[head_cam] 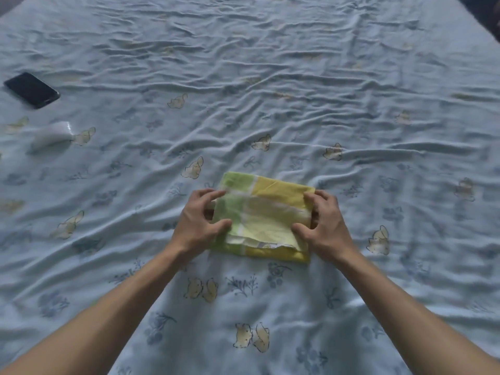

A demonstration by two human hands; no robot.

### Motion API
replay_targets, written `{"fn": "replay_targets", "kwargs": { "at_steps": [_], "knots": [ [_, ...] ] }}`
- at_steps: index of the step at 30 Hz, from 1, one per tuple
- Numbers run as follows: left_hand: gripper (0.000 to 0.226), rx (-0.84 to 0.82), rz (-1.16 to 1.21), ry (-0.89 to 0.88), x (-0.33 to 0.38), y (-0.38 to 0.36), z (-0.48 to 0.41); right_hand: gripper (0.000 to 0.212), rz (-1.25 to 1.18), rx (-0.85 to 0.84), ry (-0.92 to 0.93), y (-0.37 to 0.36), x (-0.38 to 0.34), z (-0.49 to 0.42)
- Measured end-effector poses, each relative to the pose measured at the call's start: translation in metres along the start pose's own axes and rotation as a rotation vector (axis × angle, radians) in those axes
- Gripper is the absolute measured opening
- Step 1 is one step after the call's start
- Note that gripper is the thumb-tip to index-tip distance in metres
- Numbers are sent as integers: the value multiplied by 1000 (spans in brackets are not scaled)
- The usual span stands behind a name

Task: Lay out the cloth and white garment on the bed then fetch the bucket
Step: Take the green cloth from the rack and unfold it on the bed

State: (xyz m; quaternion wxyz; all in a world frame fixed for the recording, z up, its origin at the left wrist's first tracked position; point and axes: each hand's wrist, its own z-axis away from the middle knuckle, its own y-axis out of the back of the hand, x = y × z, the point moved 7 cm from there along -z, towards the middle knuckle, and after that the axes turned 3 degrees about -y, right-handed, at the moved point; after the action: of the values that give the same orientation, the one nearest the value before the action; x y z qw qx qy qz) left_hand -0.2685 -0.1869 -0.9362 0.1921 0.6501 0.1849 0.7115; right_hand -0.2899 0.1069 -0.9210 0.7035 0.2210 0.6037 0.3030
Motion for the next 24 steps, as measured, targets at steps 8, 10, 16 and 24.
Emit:
{"fn": "replay_targets", "kwargs": {
  "at_steps": [8, 10, 16, 24],
  "knots": [
    [50, -194, -506, -376, 23, 11, 24, 48, 306, -210, 369, -9, -31, 42],
    [43, -205, -563, -420, 28, 5, 25, 41, 341, -211, 372, -13, -30, 47],
    [33, -187, -555, -462, 24, 2, 15, 36, 251, -120, 283, -13, -21, 41],
    [17, -172, -386, -372, 14, 5, 4, 13, 108, -88, 177, -12, -15, 28]
  ]
}}
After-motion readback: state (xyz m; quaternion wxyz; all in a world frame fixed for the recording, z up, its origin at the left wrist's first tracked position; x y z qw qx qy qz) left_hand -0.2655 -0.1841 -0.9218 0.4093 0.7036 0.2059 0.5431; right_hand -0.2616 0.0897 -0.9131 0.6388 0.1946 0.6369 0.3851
